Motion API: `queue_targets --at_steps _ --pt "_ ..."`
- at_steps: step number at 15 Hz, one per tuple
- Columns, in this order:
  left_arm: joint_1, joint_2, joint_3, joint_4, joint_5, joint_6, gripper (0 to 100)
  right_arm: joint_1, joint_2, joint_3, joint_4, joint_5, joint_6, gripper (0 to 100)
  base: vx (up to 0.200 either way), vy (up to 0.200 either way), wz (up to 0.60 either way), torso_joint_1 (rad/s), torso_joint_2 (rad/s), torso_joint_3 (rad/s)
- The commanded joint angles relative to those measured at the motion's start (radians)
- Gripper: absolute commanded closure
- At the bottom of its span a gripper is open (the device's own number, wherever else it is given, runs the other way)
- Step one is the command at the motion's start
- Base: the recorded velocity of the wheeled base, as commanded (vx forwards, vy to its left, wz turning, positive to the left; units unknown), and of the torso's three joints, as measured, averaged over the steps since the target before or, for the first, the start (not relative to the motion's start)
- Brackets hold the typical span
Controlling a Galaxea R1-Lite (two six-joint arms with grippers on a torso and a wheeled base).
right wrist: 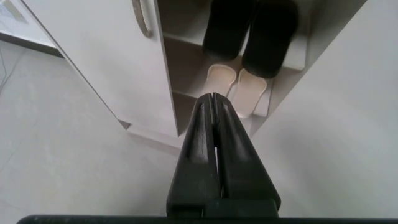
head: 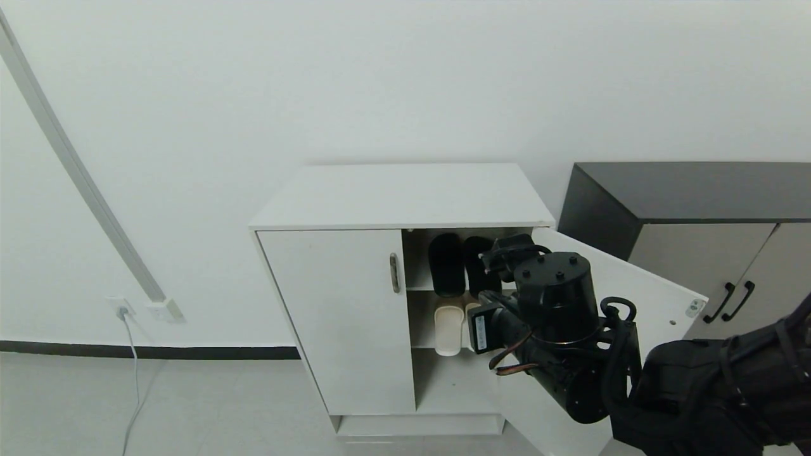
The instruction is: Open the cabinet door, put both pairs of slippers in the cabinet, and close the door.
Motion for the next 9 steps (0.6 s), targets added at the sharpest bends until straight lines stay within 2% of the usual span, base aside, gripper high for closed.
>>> queue_targets --at_steps 1,9 --pt "0.000 0.000 0.000 0.000 0.000 0.000 100 0.002 0.002 0.000 -0.001 0.000 0.000 100 0.000 0.000 0.00 0.222 -0.55 -0.334" --pt "0.000 0.000 0.000 0.000 0.000 0.000 100 -0.008 0.031 0.001 -0.005 0.000 0.004 100 0.000 0.000 0.00 0.246 -0.56 -0.317"
